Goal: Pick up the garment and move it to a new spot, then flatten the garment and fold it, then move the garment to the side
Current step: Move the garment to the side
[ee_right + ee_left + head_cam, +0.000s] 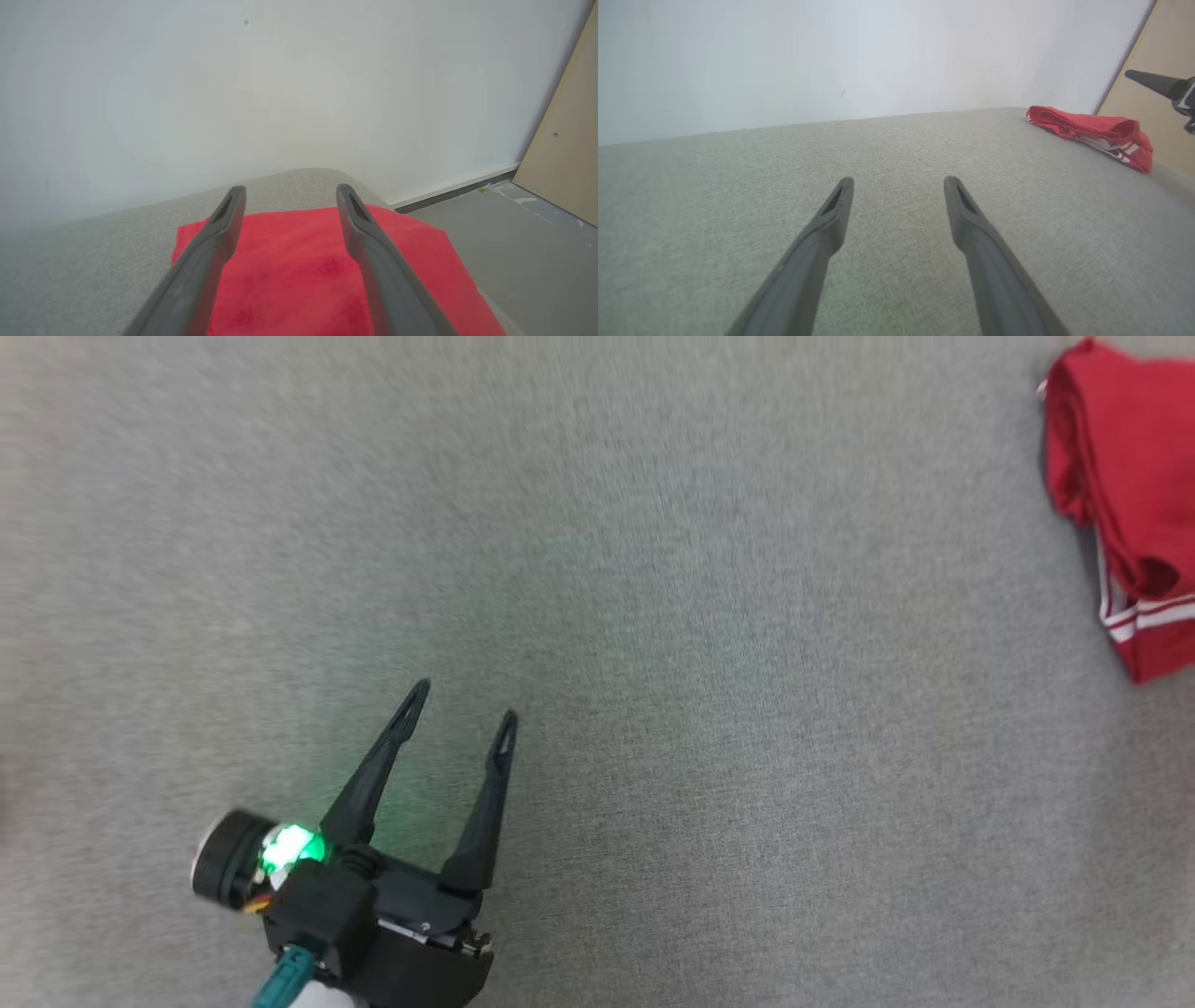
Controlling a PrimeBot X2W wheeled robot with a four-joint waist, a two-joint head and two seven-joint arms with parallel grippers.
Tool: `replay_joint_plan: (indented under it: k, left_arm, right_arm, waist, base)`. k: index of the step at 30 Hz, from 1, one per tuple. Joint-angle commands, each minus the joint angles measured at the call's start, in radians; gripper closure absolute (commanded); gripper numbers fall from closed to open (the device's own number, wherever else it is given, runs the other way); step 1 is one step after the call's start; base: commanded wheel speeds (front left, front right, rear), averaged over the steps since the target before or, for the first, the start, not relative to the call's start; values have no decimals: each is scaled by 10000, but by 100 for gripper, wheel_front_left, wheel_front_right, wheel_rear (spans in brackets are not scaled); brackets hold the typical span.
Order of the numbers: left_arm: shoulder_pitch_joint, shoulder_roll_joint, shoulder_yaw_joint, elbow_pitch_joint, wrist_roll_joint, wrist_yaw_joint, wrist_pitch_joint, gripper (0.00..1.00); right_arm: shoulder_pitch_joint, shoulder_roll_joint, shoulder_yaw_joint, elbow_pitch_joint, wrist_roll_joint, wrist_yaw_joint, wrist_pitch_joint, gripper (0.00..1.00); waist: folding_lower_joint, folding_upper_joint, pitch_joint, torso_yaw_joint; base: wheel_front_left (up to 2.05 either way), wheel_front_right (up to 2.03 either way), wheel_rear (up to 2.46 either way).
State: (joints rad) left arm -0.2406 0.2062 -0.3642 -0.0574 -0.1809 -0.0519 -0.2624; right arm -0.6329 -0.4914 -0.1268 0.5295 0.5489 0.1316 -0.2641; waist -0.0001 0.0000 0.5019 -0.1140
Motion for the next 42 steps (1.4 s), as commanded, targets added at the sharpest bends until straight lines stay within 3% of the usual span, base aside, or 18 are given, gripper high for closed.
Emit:
replay_joint_plan:
  k: [1, 12, 18, 30, 37, 42]
  left_arm:
    - [224, -132, 75, 136, -161, 79, -23, 0]
    - [1025, -775, 1569, 1219, -961, 279, -21, 0]
    - [1538, -960, 2174, 1569, -774, 219, -23, 0]
    - [2856, -1247, 2771, 1435, -324, 251, -23, 0]
    - [3263, -1360, 3064, 1211, -13, -5, -21, 0]
    - [3574, -1403, 3050, 998, 428, -253, -21, 0]
  right_arm:
    - [307, 80, 67, -144, -103, -21, -8, 0]
    - [2206, 1081, 2311, -1162, -72, -21, -8, 0]
    - [3087, 1432, 2974, -1740, -637, -21, -8, 0]
    - [4859, 2486, 2804, -3842, -2289, -21, -8, 0]
    - [5987, 3104, 2313, -4949, -3416, -21, -8, 0]
    - [6753, 3458, 2008, -4991, -3413, -21, -8, 0]
  waist:
    - [1, 0, -832, 374]
    - [1, 0, -2747, 836]
    - [1, 0, -3762, 1081]
    - [1, 0, -4988, 1296]
    - [1, 0, -5269, 1468]
    - [1, 0, -5482, 1573]
  base:
    - [0, 0, 0]
    - [0, 0, 0]
    - [0, 0, 0]
    - [0, 0, 0]
    - [0, 0, 0]
    - [0, 0, 0]
